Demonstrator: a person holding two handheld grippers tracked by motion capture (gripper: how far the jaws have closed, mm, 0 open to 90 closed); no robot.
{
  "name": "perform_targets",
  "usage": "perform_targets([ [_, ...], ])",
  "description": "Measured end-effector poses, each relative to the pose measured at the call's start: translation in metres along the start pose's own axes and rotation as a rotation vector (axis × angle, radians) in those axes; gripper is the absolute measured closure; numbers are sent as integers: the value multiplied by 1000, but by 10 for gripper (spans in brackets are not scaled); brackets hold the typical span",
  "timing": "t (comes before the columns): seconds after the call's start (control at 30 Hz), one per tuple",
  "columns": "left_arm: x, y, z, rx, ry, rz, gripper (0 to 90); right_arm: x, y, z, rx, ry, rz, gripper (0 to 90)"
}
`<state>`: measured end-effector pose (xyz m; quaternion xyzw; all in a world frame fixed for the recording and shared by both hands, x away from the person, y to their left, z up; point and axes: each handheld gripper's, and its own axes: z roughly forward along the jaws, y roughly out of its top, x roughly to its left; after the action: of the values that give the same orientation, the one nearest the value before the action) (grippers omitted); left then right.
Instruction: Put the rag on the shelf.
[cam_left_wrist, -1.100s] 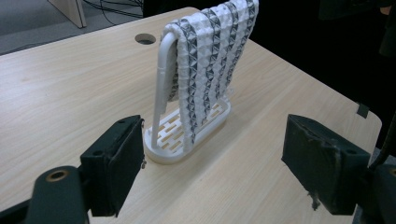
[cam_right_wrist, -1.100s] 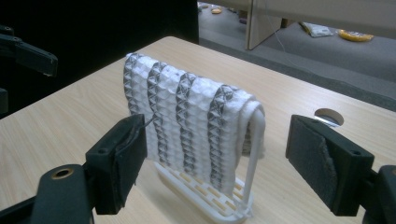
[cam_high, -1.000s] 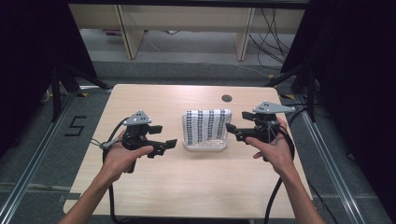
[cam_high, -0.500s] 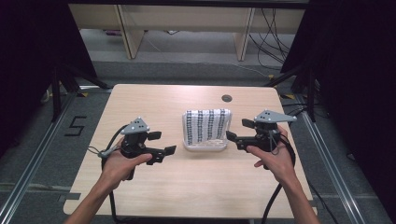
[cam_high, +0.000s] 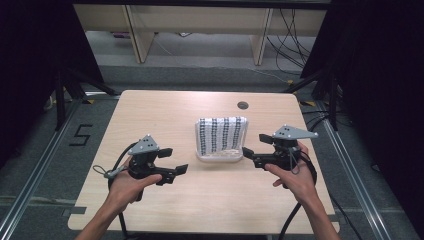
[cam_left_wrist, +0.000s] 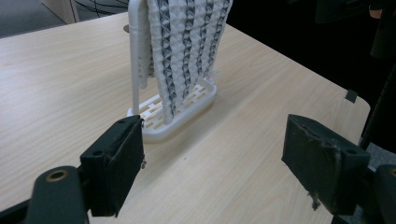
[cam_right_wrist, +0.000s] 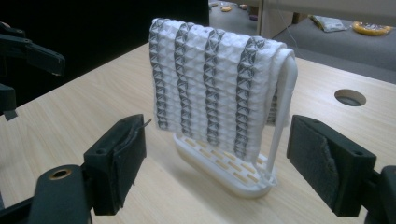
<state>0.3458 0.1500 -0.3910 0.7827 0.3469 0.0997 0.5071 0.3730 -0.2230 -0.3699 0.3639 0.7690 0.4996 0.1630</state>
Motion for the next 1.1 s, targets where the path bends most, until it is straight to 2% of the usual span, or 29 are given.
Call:
perform_targets([
  [0.03,0,-2,0,-2,-2,-2,200,2,-1,-2,16,-7,17,195],
  [0.07,-1,-4,-1,-1,-2,0,200,1,-2,-1,7,-5,-10,184],
  [0.1,-1,-6,0,-11,-9,-4,200,3,-4,-1,9,-11,2,176],
  [0.13,-1,-7,-1,-11,-7,-3,200,5,-6,0,6,2,23,169],
  [0.2,-1,-10,-1,-13,-6,-2,200,6,-8,-2,18,3,1,168],
  [0.27,-2,-14,0,-10,-9,0,200,8,-12,-1,7,22,9,167],
  [0.3,-2,-15,0,1,-1,6,200,11,-14,-2,12,17,22,168],
  [0.37,-2,-19,1,-7,1,10,200,12,-18,-2,12,15,17,168],
  [0.4,-2,-21,2,-3,-7,10,200,11,-20,-2,16,8,-4,168],
  [0.53,-3,-29,4,-13,-8,11,200,15,-26,0,13,9,10,170],
  [0.57,-3,-32,5,-15,-9,9,200,17,-28,0,15,15,28,170],
  [0.6,-2,-35,7,-14,-17,3,199,15,-29,1,13,9,-1,170],
  [0.63,-1,-38,9,-13,-29,-1,200,17,-31,1,21,-1,10,170],
  [0.67,-1,-41,10,-10,-27,-6,200,15,-33,3,24,-2,-14,170],
  [0.73,1,-46,11,-8,-24,0,199,18,-37,8,37,18,21,173],
  [0.77,1,-48,11,-5,-13,-2,199,17,-39,9,40,9,-4,174],
  [0.8,2,-51,12,-12,-22,1,199,21,-41,10,45,17,29,174],
  [0.83,2,-53,11,-10,-19,-1,199,19,-42,12,33,18,-9,174],
  [0.9,4,-59,10,-10,-20,1,199,23,-46,14,42,32,21,175],
  [0.93,5,-62,9,-10,-20,-7,199,23,-47,13,55,30,15,178],
  [0.97,6,-65,8,-8,-12,-12,199,22,-49,15,41,26,-7,180],
  [1.0,7,-68,7,-2,-9,-16,198,24,-51,15,48,17,14,181],
  [1.07,8,-73,5,6,-5,-17,195,22,-55,16,59,13,0,181],
  [1.1,9,-76,6,4,-17,-17,194,22,-57,18,48,19,9,181],
])
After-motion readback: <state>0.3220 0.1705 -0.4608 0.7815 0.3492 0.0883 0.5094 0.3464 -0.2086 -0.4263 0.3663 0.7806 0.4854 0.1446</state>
